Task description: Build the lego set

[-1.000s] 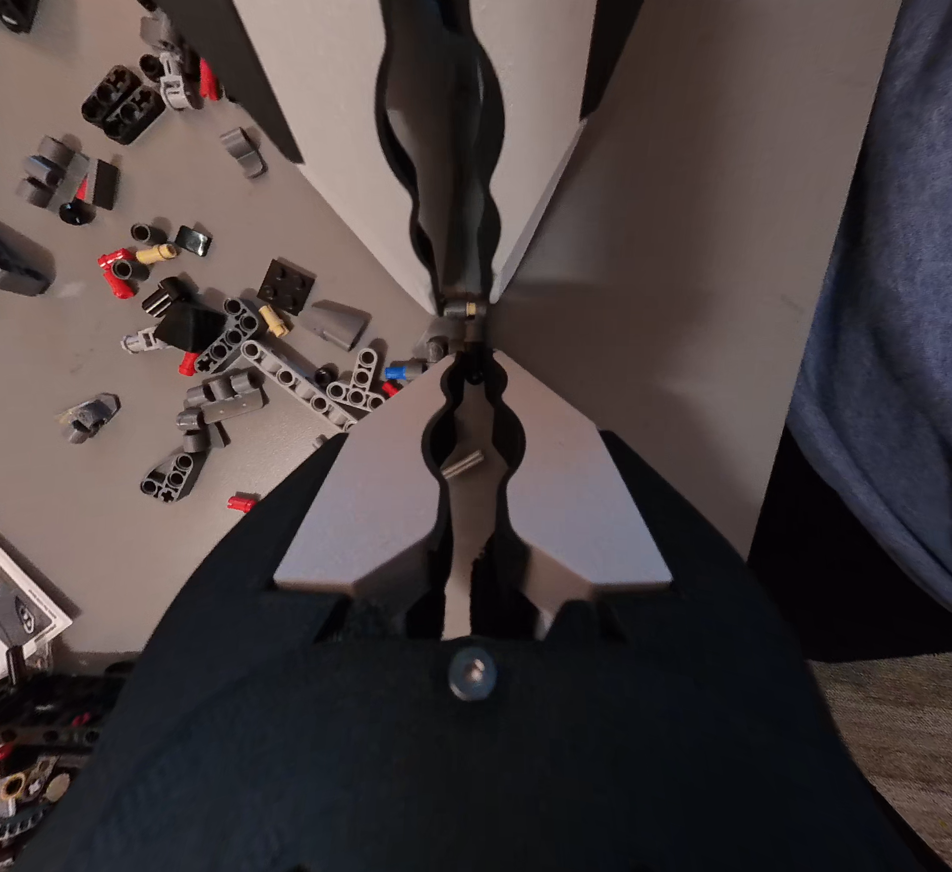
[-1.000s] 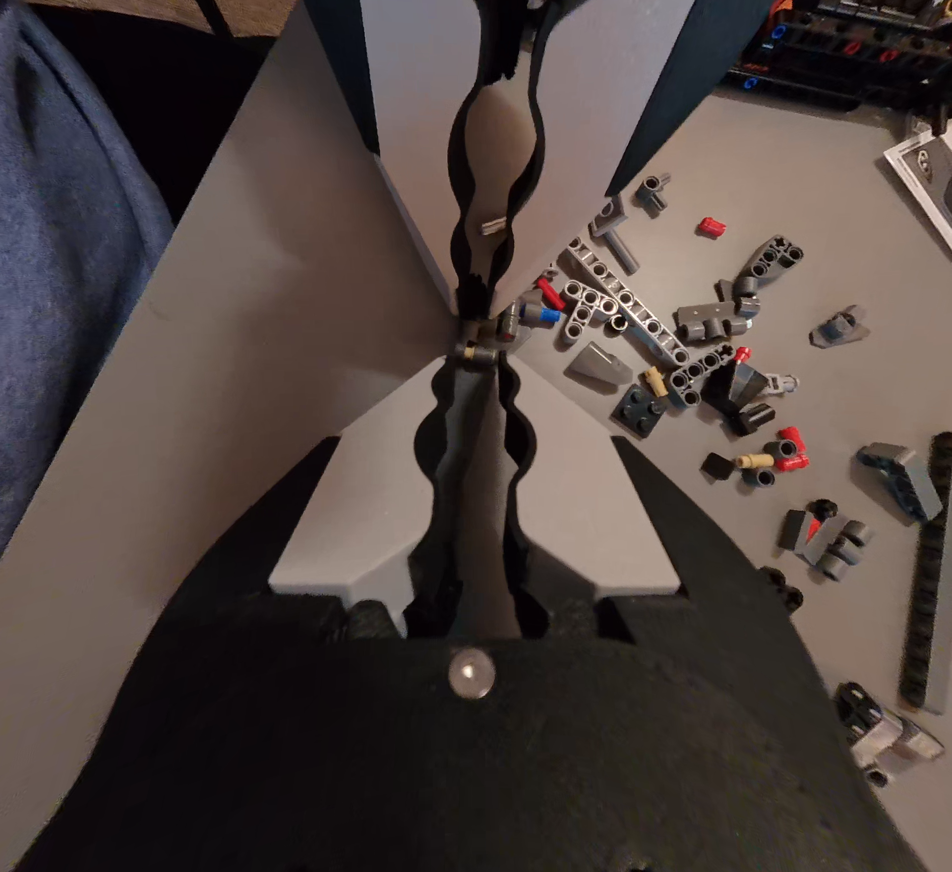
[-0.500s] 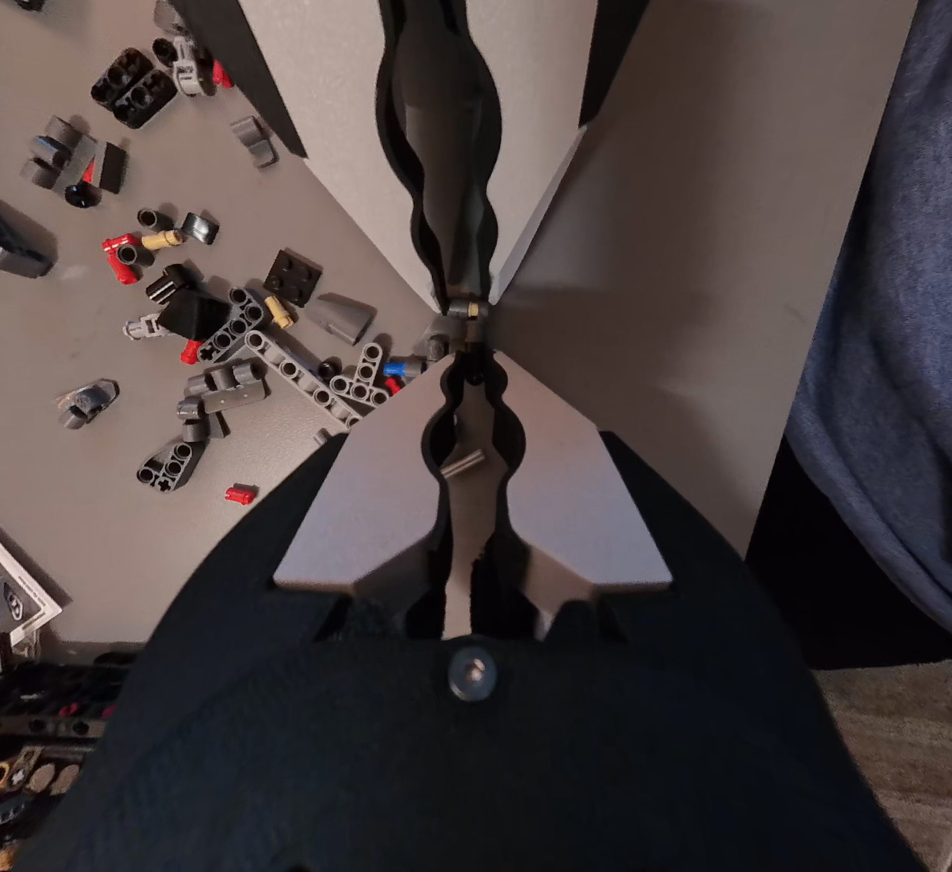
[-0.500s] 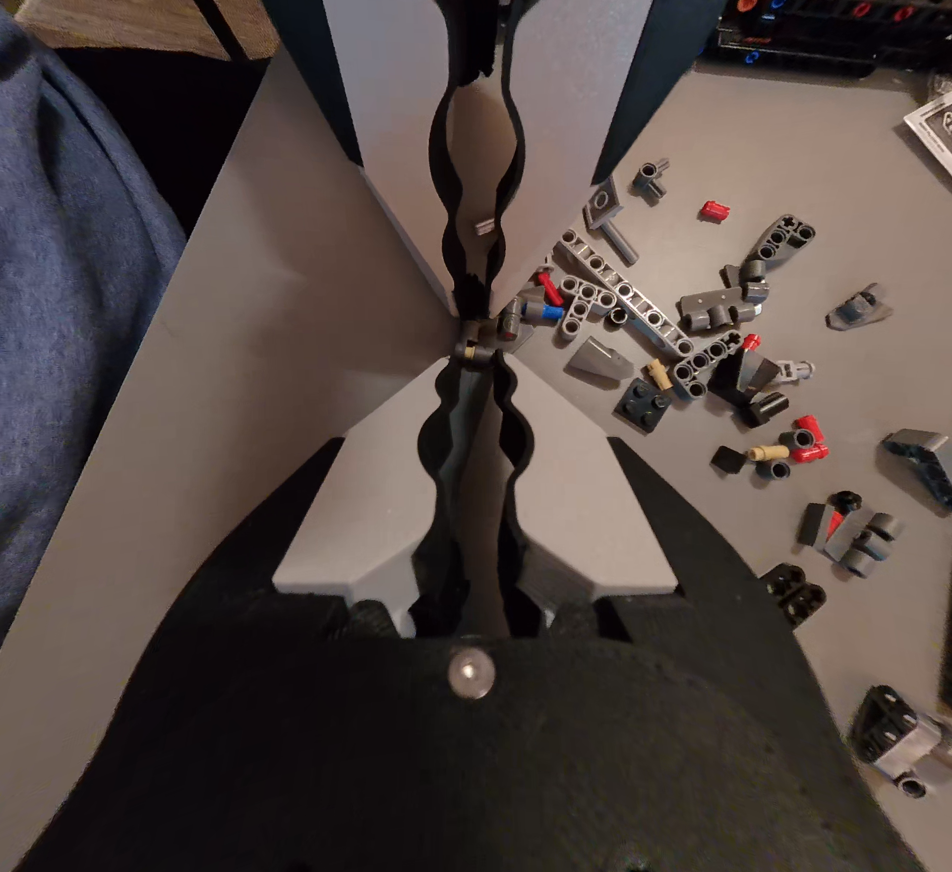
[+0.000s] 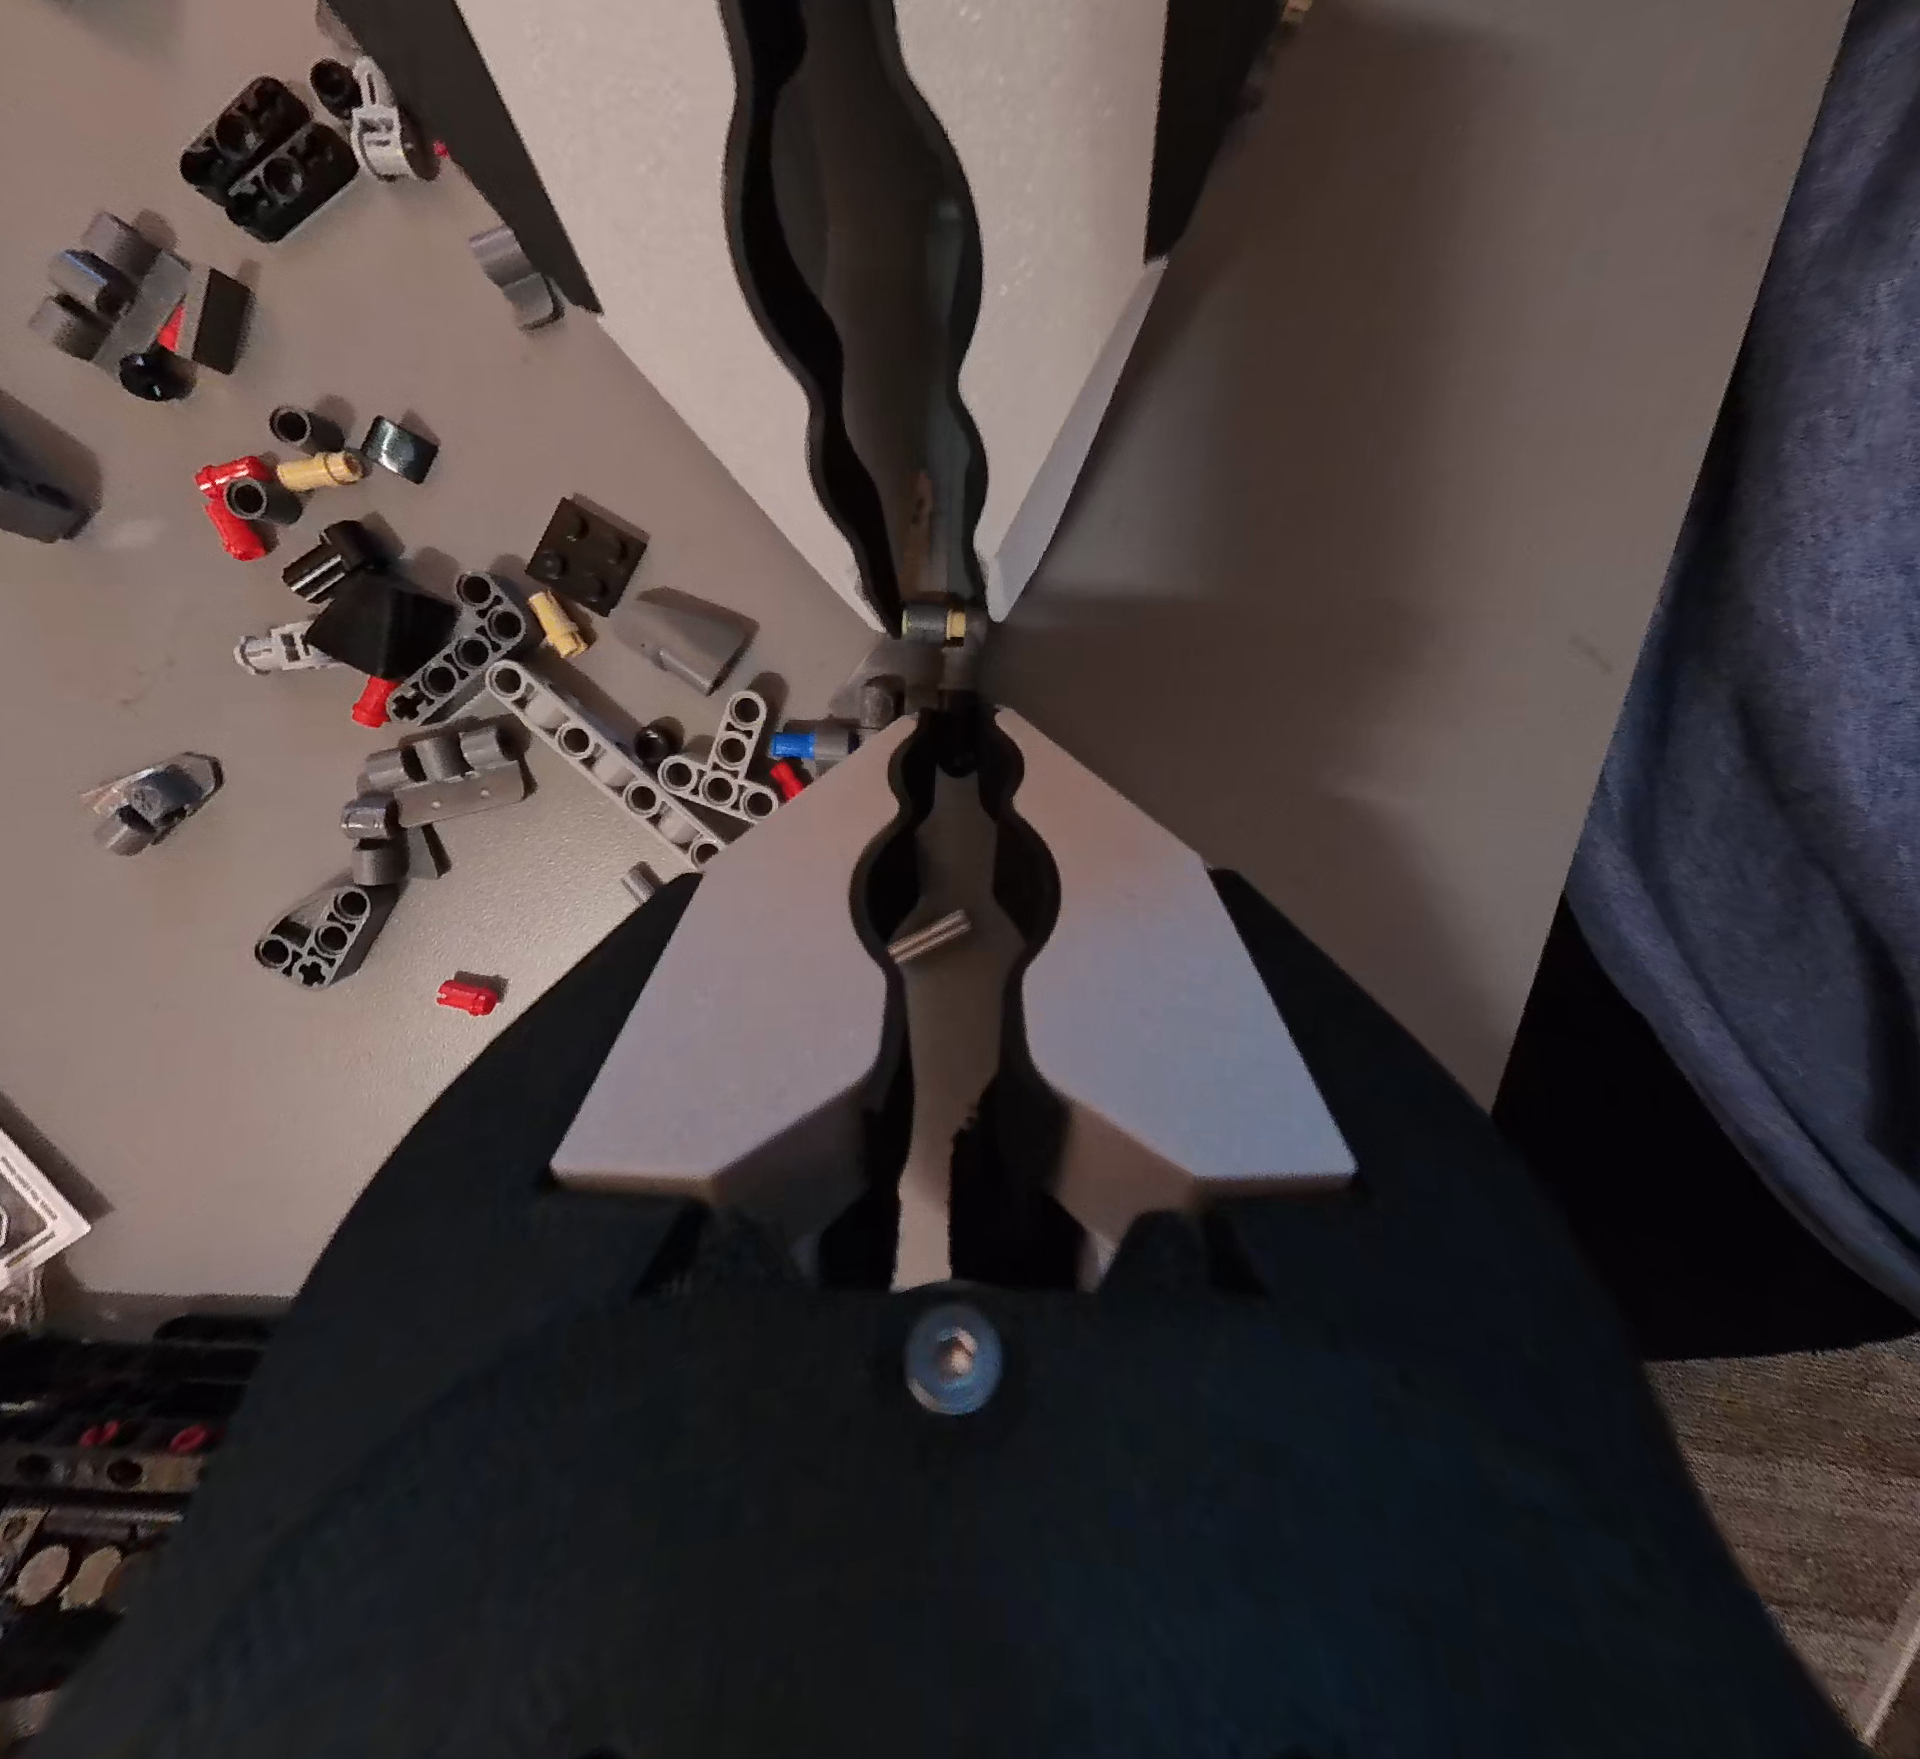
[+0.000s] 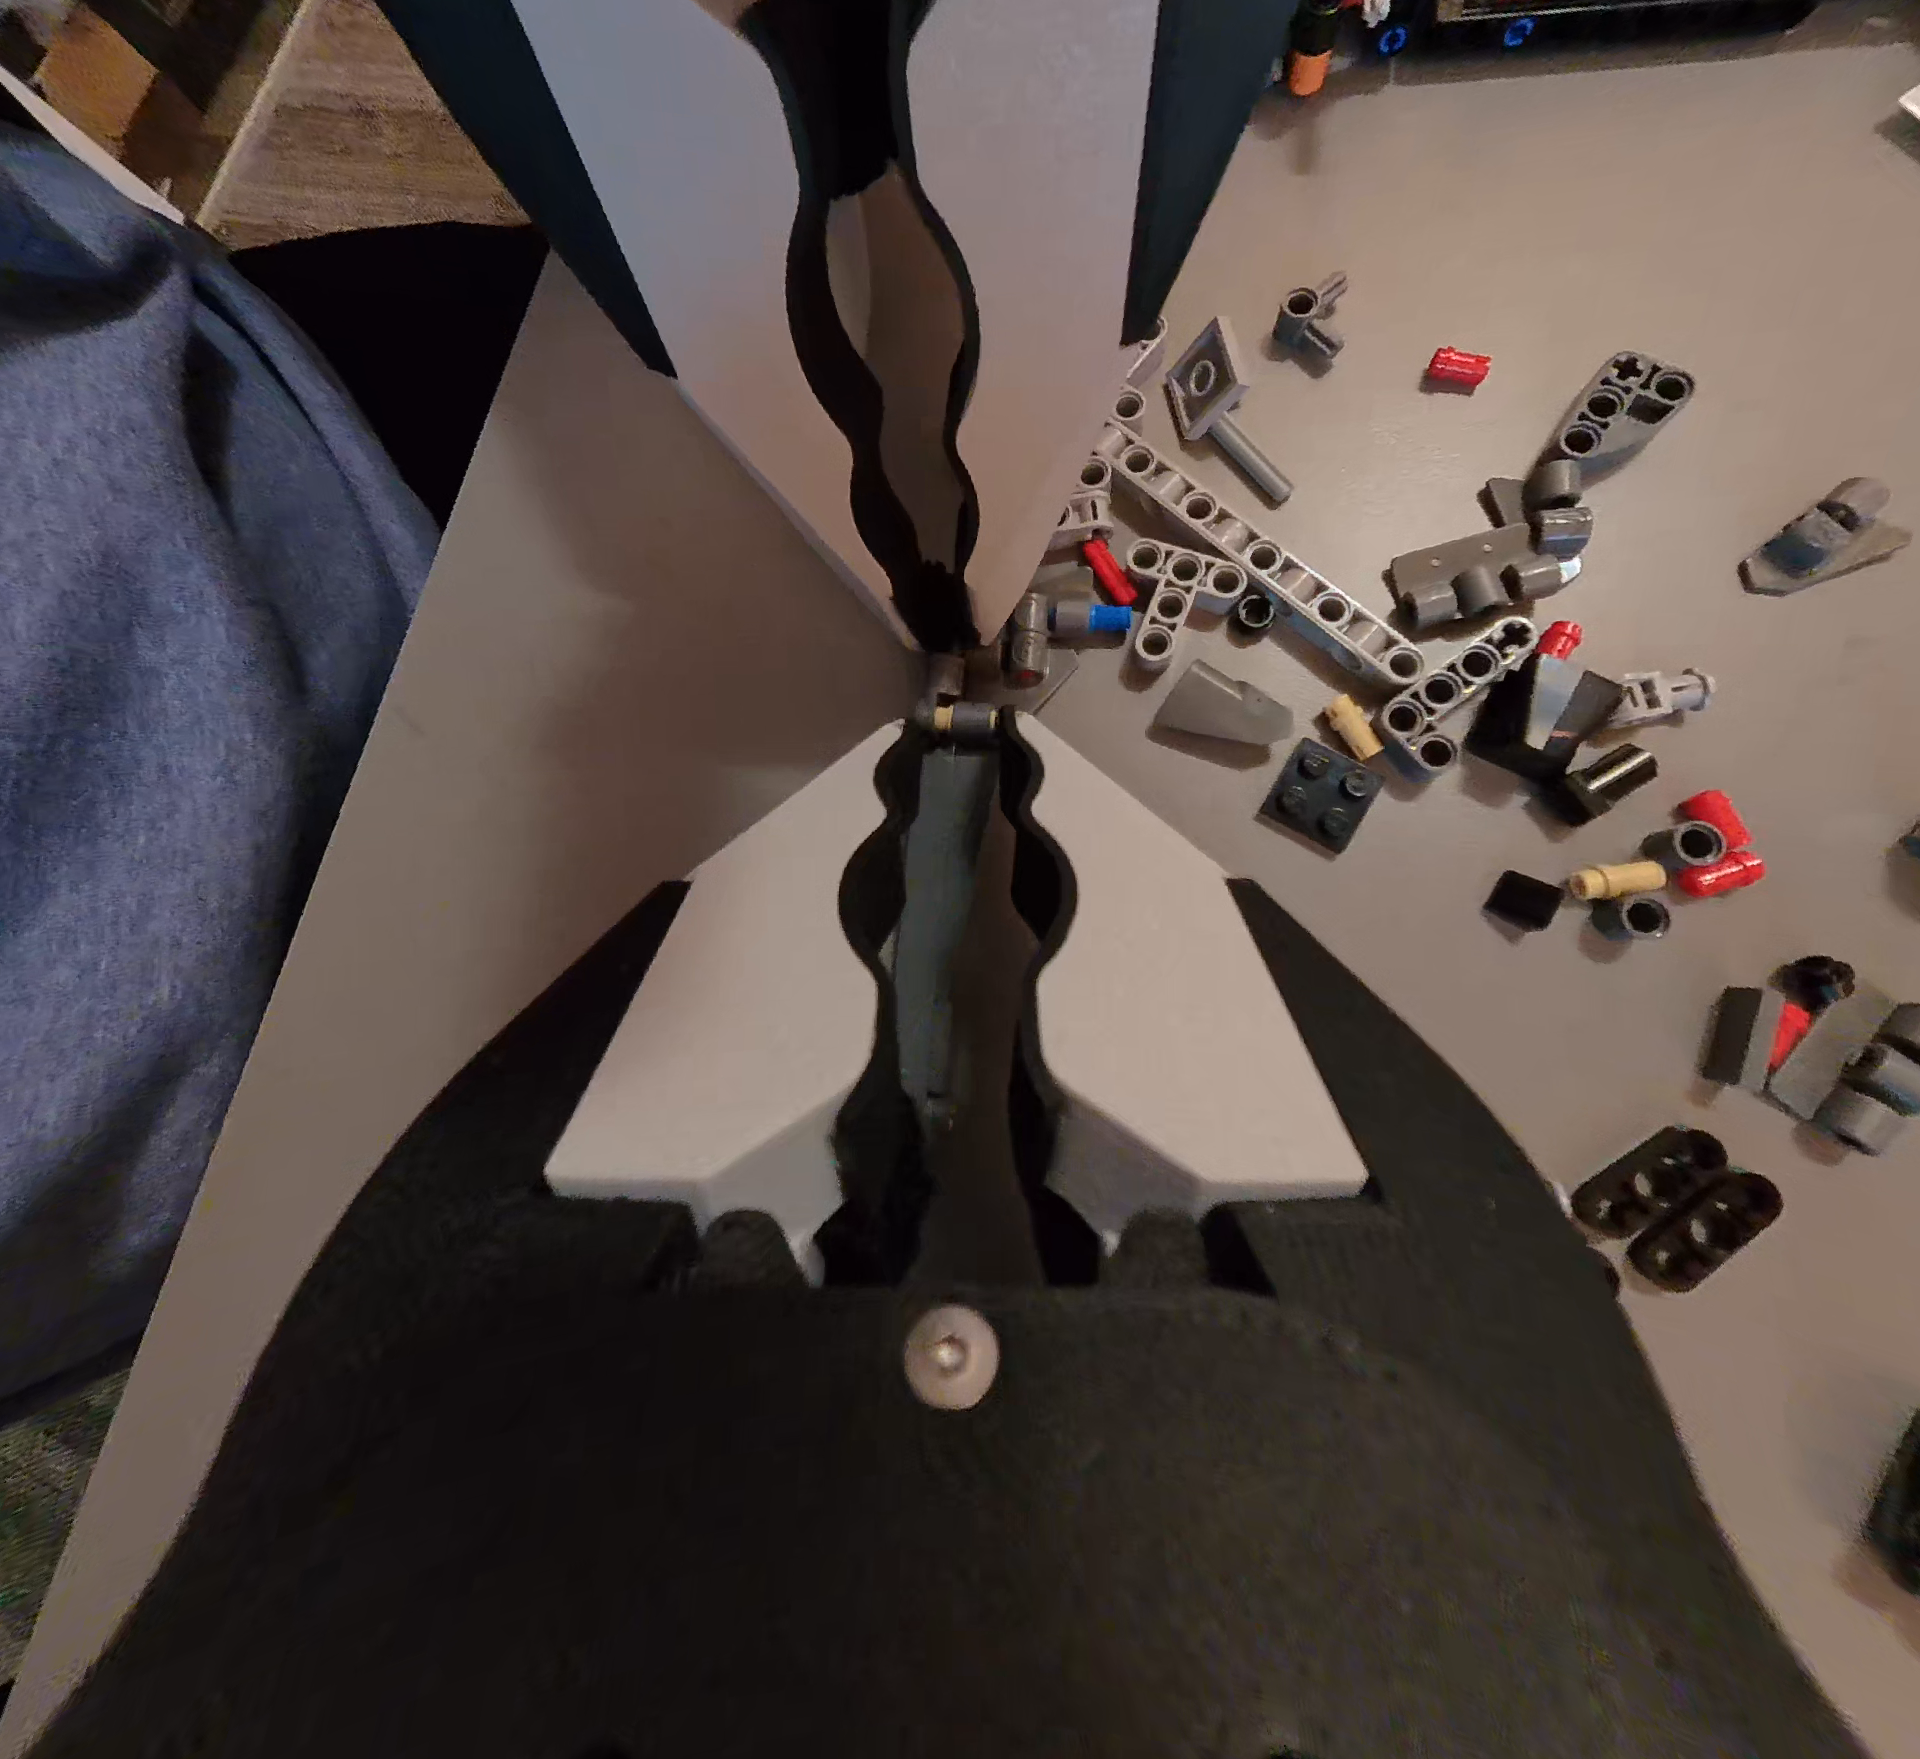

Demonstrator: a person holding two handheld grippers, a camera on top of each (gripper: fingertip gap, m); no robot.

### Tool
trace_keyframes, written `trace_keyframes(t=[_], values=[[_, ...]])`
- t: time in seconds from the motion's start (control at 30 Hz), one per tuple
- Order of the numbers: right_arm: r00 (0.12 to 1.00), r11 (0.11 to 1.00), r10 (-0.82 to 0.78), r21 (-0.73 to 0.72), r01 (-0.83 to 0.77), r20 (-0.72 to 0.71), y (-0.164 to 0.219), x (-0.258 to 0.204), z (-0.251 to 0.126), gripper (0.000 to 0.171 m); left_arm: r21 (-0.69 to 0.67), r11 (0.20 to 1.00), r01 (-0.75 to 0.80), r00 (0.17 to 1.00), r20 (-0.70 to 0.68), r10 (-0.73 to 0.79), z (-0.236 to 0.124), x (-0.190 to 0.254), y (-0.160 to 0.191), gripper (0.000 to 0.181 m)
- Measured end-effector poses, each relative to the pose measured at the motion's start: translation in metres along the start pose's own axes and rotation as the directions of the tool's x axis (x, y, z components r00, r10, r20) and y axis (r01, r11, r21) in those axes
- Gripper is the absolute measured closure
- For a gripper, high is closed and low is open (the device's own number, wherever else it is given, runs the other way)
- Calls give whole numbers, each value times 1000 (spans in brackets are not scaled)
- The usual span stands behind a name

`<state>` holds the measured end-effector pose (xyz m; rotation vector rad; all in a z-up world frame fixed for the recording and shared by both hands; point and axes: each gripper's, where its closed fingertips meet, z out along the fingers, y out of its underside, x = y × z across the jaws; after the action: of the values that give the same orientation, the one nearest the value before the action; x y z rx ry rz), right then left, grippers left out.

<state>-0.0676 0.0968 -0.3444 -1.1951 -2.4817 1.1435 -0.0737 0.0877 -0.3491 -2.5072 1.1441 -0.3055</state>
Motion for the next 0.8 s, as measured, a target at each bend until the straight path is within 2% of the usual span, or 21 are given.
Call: trace_keyframes(t=[0.47, 0.8], values=[[997, 995, -70, -71, 66, -44, -1, 3, 1, 164, -6, 999, 46, 999, -15, -46, -1, -4, 2, 177], [997, 997, -64, -53, 63, -30, -2, 4, 1, 163, 24, 998, 61, 998, 12, -62, -1, -5, 1, 176]])
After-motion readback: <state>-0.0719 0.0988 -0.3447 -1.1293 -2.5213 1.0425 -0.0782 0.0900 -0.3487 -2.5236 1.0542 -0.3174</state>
